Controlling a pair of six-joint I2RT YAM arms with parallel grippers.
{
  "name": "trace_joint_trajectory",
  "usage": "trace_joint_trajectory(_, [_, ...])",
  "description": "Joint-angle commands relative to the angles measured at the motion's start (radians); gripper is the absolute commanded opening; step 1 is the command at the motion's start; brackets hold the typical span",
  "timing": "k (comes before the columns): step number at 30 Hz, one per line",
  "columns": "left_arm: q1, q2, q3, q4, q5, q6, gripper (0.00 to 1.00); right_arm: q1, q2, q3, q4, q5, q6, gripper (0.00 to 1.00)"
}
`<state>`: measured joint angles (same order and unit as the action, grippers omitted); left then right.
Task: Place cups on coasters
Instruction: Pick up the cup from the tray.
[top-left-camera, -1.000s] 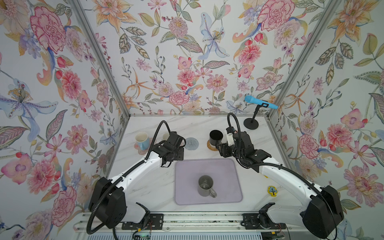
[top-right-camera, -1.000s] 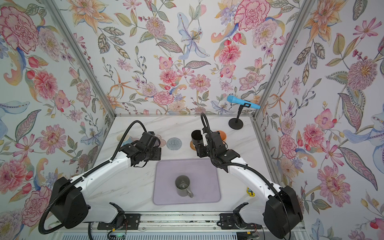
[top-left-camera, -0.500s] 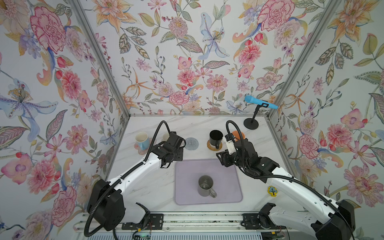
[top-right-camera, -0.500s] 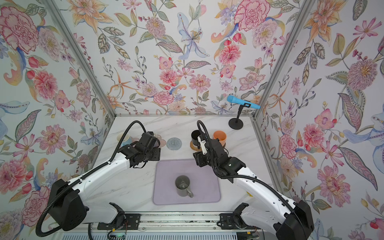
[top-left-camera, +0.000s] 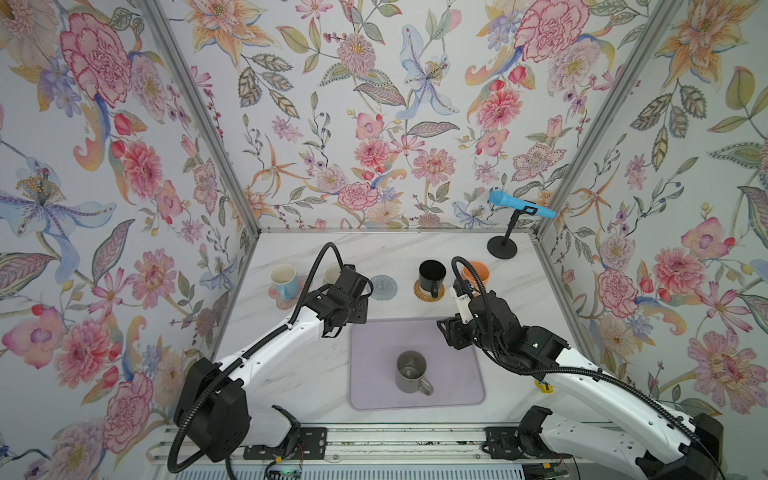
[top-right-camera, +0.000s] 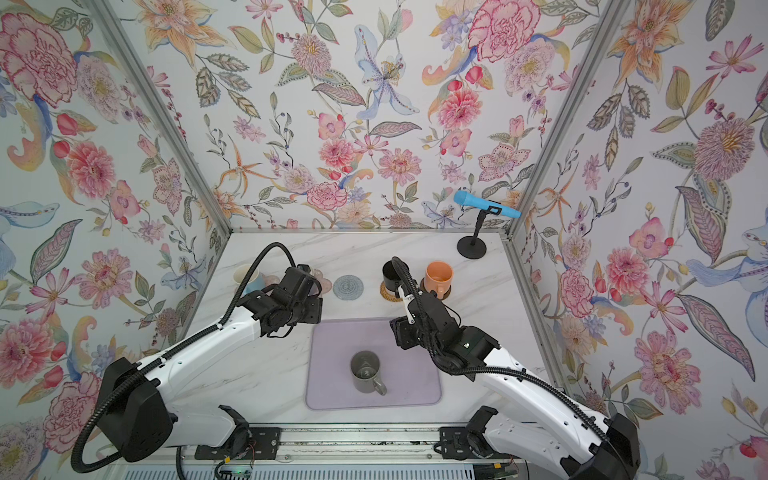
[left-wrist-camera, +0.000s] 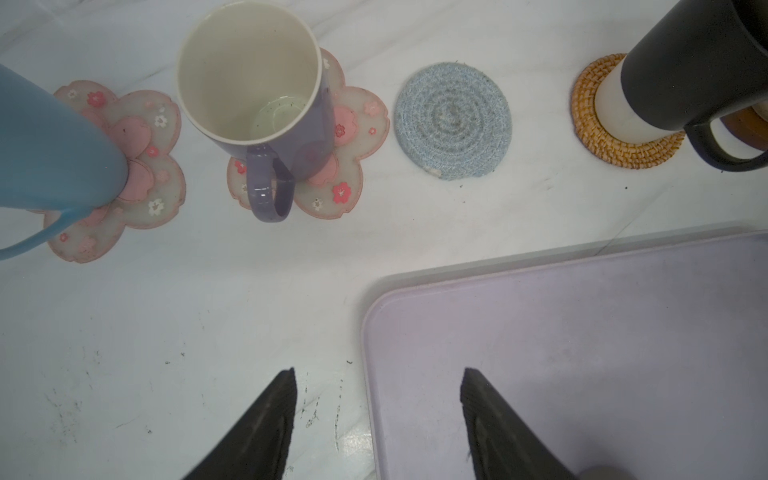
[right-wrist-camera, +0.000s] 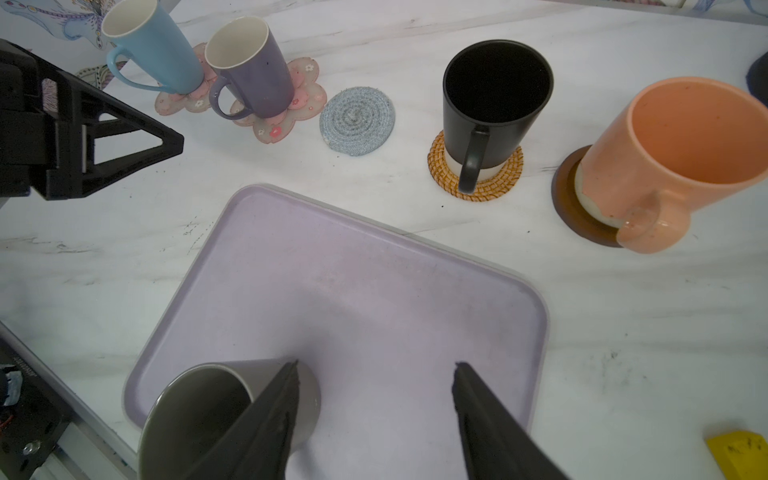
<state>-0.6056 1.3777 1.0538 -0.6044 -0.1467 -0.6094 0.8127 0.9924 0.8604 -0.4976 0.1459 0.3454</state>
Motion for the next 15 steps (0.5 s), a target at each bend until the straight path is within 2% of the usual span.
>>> trace_joint_trajectory(1, [-0.011, -0.028, 0.014, 0.019, -0.035, 0.009, 0.66, 0.028, -0.034, -0.015, -0.077, 0.047, 0.069, 0.61])
trace_joint_trajectory(15, [-0.044, 0.078, 0.078, 0.108, 0.016, 0.020, 0.67, 0.163, -0.118, -0.011, -0.189, 0.171, 0.145, 0.61])
